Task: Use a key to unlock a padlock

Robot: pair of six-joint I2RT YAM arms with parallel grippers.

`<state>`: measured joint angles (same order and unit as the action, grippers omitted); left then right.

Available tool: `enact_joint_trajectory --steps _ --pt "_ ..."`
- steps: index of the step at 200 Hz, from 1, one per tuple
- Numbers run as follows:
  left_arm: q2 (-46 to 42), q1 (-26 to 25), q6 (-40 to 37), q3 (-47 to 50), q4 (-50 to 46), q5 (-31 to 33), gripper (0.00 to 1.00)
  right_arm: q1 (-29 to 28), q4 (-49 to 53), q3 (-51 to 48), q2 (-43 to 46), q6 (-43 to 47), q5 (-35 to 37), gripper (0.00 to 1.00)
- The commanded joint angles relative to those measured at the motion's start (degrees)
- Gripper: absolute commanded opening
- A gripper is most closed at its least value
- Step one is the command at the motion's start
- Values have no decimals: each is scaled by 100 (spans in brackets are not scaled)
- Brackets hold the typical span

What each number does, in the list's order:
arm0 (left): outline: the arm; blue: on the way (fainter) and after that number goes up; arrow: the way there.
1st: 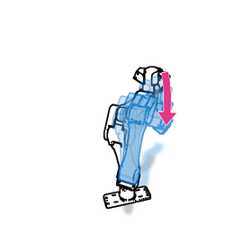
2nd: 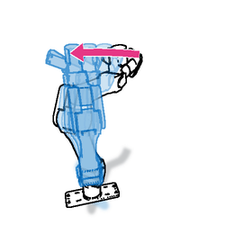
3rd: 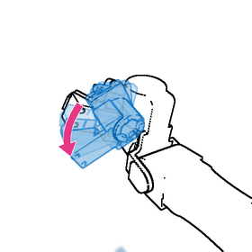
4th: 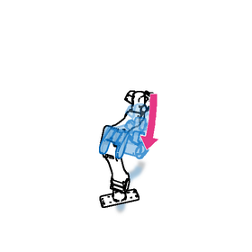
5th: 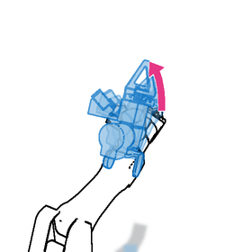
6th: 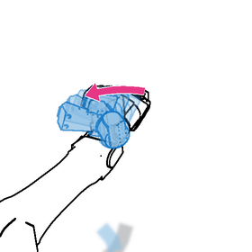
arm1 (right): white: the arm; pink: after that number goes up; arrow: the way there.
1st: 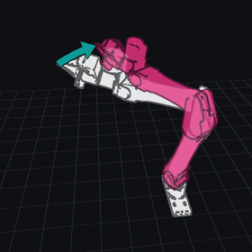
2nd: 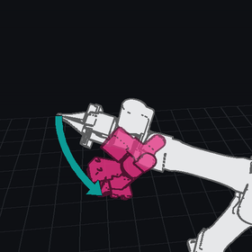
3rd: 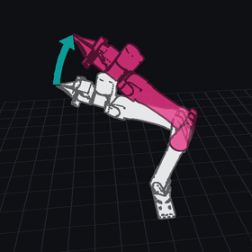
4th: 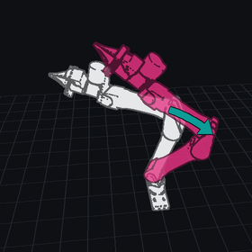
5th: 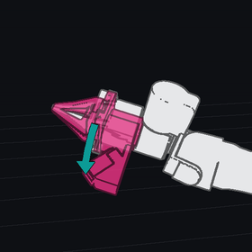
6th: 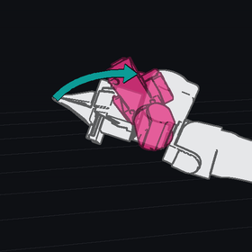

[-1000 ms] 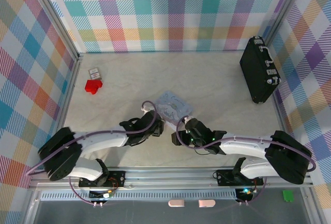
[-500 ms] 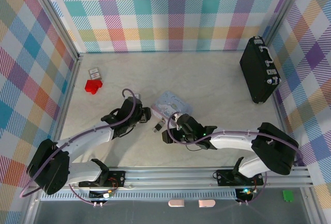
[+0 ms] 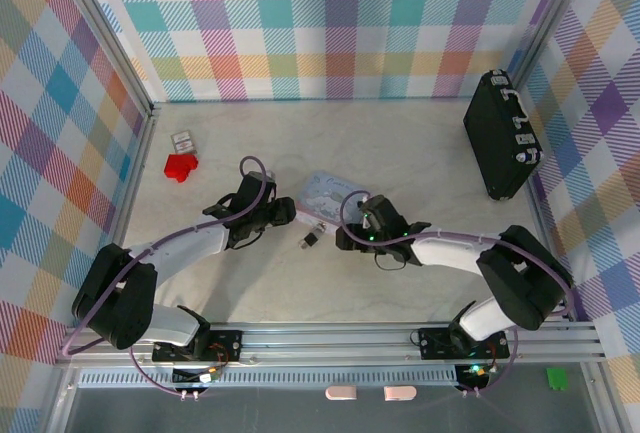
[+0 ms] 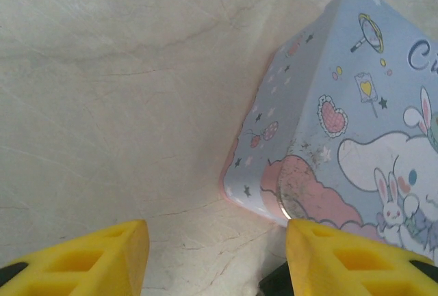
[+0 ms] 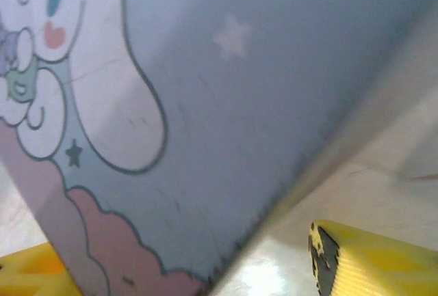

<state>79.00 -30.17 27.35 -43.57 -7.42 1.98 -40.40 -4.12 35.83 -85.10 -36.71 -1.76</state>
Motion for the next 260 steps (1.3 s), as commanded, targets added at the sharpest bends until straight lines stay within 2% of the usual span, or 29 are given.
enact_joint_trajectory --steps 1,31,85,130,165,202,260 --pt "-204 60 -93 -8 12 -1 55 483 122 207 11 346 -297 68" --pt "-347 114 -99 134 39 31 56 1050 218 426 -77 427 -641 68" --pt "-628 368 -151 345 74 -12 59 1062 155 203 307 37 -904 67" --pt "-661 514 -189 446 245 -233 60 533 -98 -417 924 -827 -514 65" --pt "-251 512 -83 278 503 -633 59 51 -361 -621 1023 -1223 -59 64" --pt "207 473 199 19 937 -1160 58 -122 -970 -608 600 -1344 -4 61" --pt "882 341 300 -642 1220 -1463 58 -591 -1608 -47 -429 -1402 356 57"
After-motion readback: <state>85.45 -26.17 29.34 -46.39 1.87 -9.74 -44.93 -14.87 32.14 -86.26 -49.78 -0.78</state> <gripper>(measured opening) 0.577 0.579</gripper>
